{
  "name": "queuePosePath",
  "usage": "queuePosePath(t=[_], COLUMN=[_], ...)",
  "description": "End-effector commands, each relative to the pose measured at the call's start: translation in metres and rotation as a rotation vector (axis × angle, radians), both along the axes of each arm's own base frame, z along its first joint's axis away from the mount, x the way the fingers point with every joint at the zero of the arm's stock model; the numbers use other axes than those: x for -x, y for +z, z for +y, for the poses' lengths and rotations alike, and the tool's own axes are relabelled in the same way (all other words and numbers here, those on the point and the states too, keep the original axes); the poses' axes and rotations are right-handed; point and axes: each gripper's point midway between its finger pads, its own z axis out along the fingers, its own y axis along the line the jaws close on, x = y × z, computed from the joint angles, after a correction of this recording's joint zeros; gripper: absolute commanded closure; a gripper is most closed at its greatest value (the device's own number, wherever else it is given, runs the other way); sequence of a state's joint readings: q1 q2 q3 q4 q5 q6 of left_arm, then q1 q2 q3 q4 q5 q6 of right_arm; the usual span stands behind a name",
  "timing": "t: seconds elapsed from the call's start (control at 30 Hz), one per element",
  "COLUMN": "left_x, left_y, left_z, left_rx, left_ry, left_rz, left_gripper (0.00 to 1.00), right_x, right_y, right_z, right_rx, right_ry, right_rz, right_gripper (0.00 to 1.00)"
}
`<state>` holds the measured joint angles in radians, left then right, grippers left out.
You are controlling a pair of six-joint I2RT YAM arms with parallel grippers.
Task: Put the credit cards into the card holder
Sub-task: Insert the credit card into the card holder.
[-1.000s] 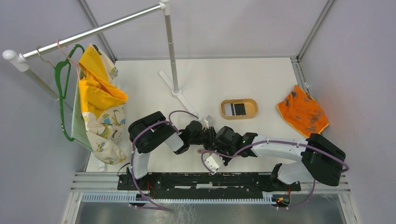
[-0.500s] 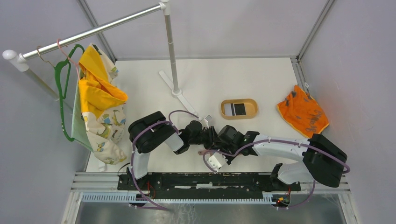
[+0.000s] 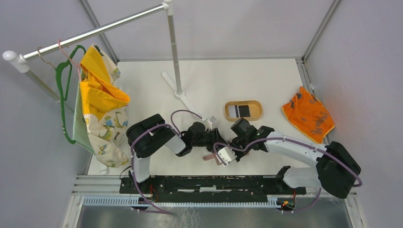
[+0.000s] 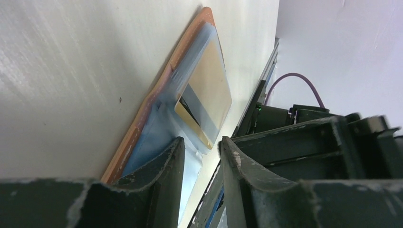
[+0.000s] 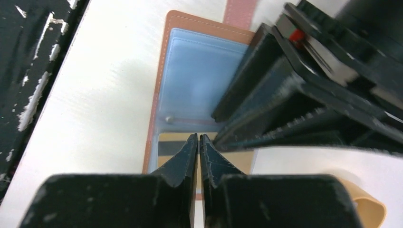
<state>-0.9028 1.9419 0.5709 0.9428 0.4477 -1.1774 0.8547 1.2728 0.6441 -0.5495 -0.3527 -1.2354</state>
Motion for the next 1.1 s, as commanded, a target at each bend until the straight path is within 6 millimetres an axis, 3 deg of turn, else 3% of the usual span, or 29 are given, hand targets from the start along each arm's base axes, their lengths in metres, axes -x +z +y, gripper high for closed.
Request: queuePosePath(t=[0.0,0.2,0.4,0.67,0.87,1.07], left_x=[-0.008,-0.014,-0.018,-0.017,-0.014,-0.024], left_y=[0.012,0.026,0.039,0.023,0.01,0.001], left_z=[0.006,0.014,0.022,0.017,0.009,-0.003], left_rx=[-0.025,-0.057,-0.078,-0.12,-0.137,-0.165], left_ry=[-0.003,0.013,0.03,-0.007,-0.034,-0.049], left_rz=[-0.112,-0.201,-0.289,-0.253,-0.226,-0.239], left_gripper=[0.58,0.58,0.63,0.97,0.98,0.98], right_x=[0.011,0.006,-0.024,-0.038,-0.04,-0.041], right_y=[0.038,0.066,0.087,0.077,0.072,0.071], right_z=[0.012,0.006,-0.003,-0.011,-0.012,-0.013], right_rx=[-0.177,-0.327,-0.44,-0.421,-0.409,-0.404], right_ry=[0.054,0.013,-0.157,-0.239,-0.252,-0.257], right_rz=[0.099,0.13,0.106,0.092,0.089,0.086], right_gripper=[0.9,0.87,0.83,0.82,0.82,0.82])
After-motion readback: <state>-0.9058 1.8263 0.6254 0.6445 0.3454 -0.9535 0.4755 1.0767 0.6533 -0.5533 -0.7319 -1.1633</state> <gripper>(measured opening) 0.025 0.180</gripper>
